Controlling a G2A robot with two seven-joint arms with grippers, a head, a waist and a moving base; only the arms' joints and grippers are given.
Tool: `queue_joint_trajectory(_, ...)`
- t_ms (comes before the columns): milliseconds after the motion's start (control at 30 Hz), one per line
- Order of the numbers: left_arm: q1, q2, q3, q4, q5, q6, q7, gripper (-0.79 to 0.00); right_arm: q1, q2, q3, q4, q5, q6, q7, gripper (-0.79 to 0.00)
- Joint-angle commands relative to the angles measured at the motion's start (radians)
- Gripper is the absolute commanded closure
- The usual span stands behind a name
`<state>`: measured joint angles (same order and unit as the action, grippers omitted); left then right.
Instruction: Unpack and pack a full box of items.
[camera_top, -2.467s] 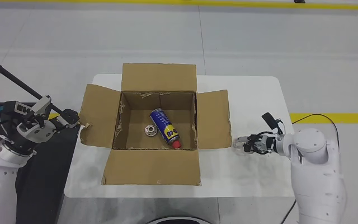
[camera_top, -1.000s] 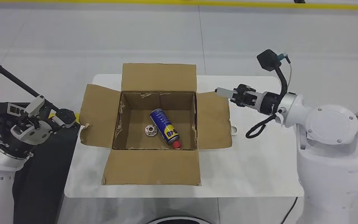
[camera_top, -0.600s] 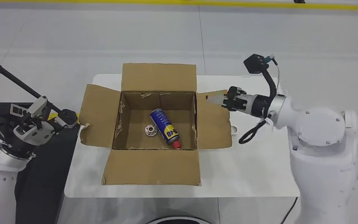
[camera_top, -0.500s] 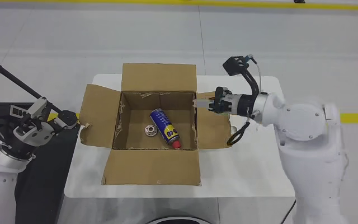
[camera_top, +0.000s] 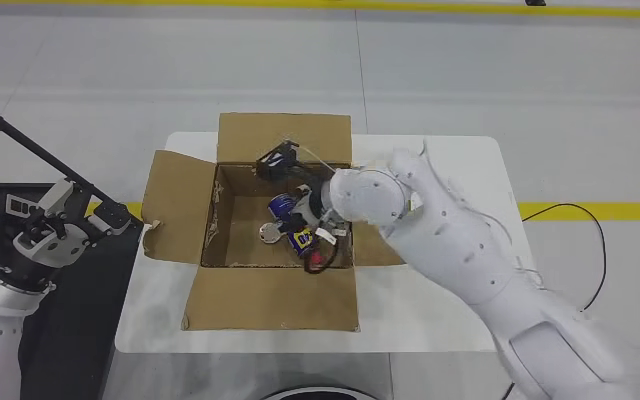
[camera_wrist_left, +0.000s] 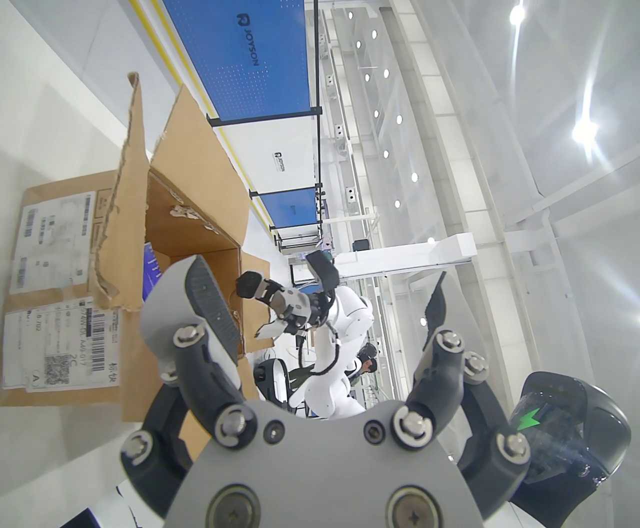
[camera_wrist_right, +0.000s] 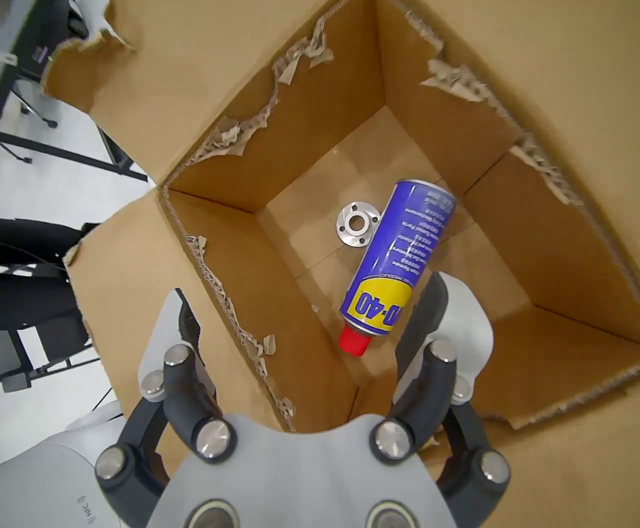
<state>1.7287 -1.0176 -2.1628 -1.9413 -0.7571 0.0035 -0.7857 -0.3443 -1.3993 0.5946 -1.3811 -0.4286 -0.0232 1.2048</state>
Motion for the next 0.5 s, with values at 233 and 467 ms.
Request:
queue_joint_trajectory(233, 0.000, 0.000, 0.000, 0.000, 0.000, 0.000, 0.000, -0.785, 0.058, -0.112, -0.209, 0.226, -0.098, 0.124, -0.007, -0.785)
queue_joint_trajectory(467, 0.000, 0.000, 0.000, 0.000, 0.000, 0.000, 0.000, -0.785, 0.079, -0.189, -0.254, 0.403, -0.099, 0.139, -0.055, -0.785)
